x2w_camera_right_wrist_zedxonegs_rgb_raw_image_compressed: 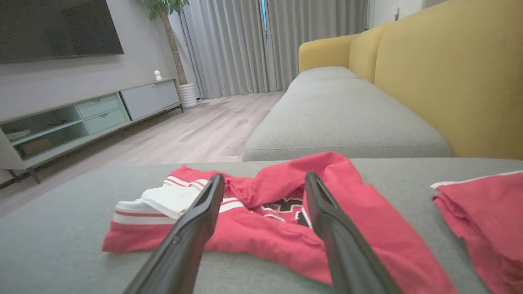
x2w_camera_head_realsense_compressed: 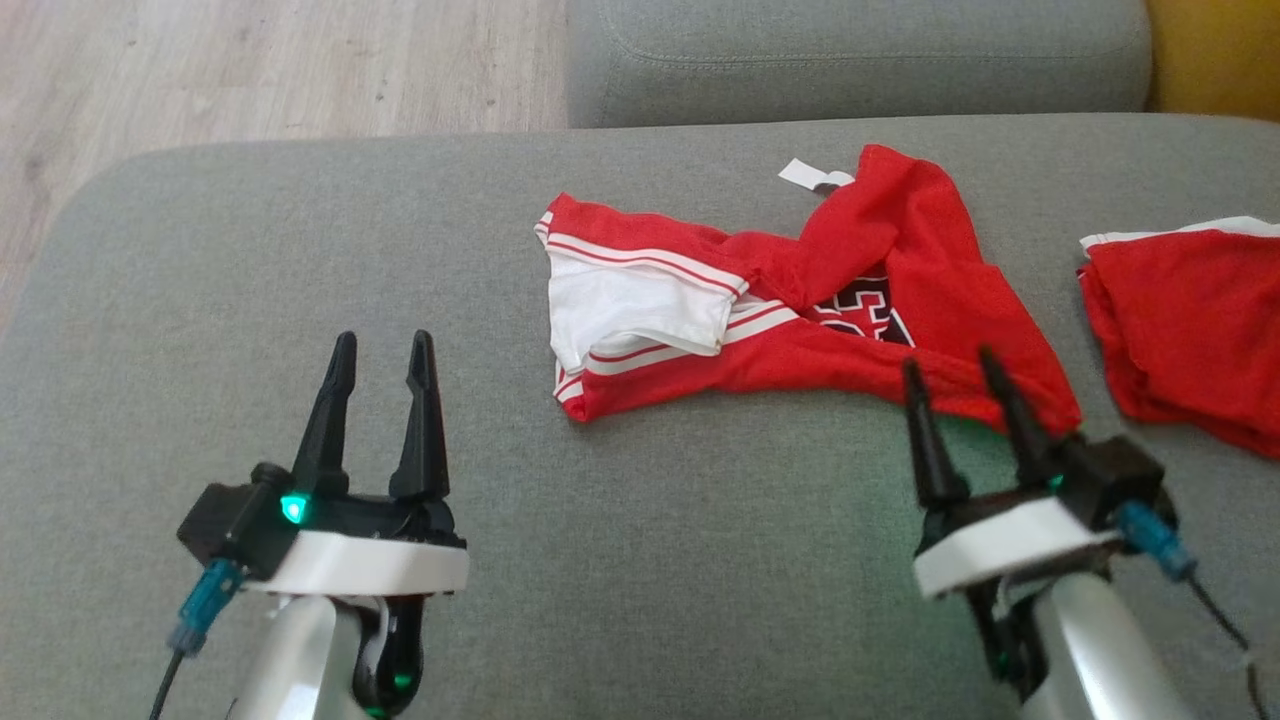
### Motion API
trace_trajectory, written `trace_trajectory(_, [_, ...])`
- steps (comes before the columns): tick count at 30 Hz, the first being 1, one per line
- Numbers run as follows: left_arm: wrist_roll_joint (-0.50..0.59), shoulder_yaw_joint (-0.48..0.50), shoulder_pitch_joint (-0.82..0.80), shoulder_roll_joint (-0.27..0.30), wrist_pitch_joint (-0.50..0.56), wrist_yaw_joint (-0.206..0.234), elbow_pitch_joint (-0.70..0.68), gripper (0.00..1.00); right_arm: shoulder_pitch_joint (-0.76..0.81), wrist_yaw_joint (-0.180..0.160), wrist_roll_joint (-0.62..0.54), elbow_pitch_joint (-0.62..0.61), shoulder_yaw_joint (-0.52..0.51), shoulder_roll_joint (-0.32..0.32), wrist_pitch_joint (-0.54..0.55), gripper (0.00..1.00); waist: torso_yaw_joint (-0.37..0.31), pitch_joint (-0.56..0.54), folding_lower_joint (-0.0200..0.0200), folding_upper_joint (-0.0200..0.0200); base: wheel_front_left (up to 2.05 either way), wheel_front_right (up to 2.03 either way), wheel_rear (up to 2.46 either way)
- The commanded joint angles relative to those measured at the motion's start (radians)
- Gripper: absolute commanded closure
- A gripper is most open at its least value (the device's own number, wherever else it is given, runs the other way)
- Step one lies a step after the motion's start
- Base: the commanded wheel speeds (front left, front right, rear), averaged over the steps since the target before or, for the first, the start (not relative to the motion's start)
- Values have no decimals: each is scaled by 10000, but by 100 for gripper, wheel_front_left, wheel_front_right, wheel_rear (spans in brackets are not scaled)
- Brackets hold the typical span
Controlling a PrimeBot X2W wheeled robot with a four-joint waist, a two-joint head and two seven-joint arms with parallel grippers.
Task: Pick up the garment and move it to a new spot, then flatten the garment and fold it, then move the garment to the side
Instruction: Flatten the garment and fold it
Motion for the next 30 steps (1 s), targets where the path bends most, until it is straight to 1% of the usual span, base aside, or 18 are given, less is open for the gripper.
trace_trajectory(1, [63, 312, -196, 81, -51, -59, -391, 0, 130, 25, 354, -592, 521, 84, -134, 0, -10, 10, 1, -1, 0, 0, 0])
trace_trajectory(5, [96, 151, -153, 53, -51, -59, -398, 0, 368, 25, 698, -800, 960, 97, -151, 0, 38, 66, 1, -1, 0, 0, 0])
trace_trajectory(9, [67, -77, -257, 34, -51, -59, -379, 0, 164, 25, 717, -785, 1187, 100, -153, 0, 260, 207, 1, -1, 0, 0, 0])
trace_trajectory(14, [-1, -262, -376, 18, -51, -59, -314, 0, -370, 25, 807, -332, 1434, 101, -36, 0, 607, 435, 1, -1, 0, 0, 0])
trace_trajectory(19, [-88, -534, -535, -14, -51, -59, -187, 0, -1344, 25, 1362, 553, 1968, 94, 692, 0, 1089, 797, 1, -1, 0, 0, 0])
trace_trajectory(22, [-143, -666, -637, -35, -51, -59, -125, 0, -1992, 25, 1044, 1228, 2340, -96, 862, 0, 1360, 974, 1, -1, 0, 0, 0])
trace_trajectory(25, [-163, -791, -745, -54, -51, -59, -74, 0, -2530, 25, 376, 1982, 2694, -328, 835, 0, 1606, 1101, 1, -1, 0, 0, 0])
trace_trajectory(26, [-174, -838, -803, -65, -51, -59, -48, 0, -2813, 25, -52, 2476, 2818, -402, 782, 0, 1735, 1153, 1, -1, 0, 0, 0])
trace_trajectory(30, [-202, -904, -895, -81, -51, -59, -24, 0, -3236, 25, -571, 3387, 2816, -374, 719, 0, 1938, 1232, 1, -1, 0, 0, 0])
